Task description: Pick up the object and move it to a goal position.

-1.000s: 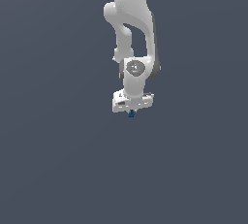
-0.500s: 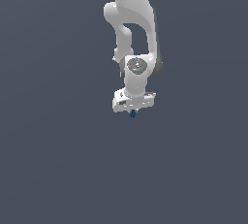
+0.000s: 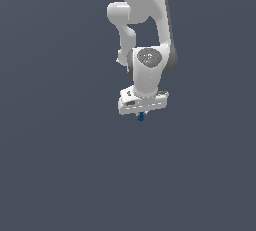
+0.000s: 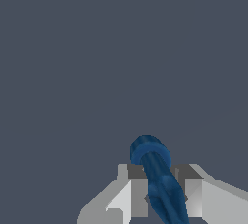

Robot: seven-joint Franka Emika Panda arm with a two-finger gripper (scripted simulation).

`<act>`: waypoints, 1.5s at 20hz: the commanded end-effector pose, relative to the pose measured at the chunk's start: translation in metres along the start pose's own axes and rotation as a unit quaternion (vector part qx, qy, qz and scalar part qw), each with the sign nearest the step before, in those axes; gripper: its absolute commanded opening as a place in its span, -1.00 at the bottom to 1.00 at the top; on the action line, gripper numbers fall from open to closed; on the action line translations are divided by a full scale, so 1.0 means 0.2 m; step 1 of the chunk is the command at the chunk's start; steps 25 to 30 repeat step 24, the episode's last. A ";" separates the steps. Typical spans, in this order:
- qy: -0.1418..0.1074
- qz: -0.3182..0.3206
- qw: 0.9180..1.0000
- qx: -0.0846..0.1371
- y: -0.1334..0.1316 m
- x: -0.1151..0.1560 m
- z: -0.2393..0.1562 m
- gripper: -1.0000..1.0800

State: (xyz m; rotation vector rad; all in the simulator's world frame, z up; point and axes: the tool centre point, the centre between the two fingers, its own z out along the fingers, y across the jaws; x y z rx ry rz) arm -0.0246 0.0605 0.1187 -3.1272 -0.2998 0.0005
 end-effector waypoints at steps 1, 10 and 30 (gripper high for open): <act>0.000 0.000 1.000 0.000 -0.01 0.06 -0.10 -1.00; 0.000 0.000 1.000 0.000 -0.06 0.27 -0.42 -1.00; 0.000 0.000 1.000 0.000 -0.07 0.38 -0.57 -1.00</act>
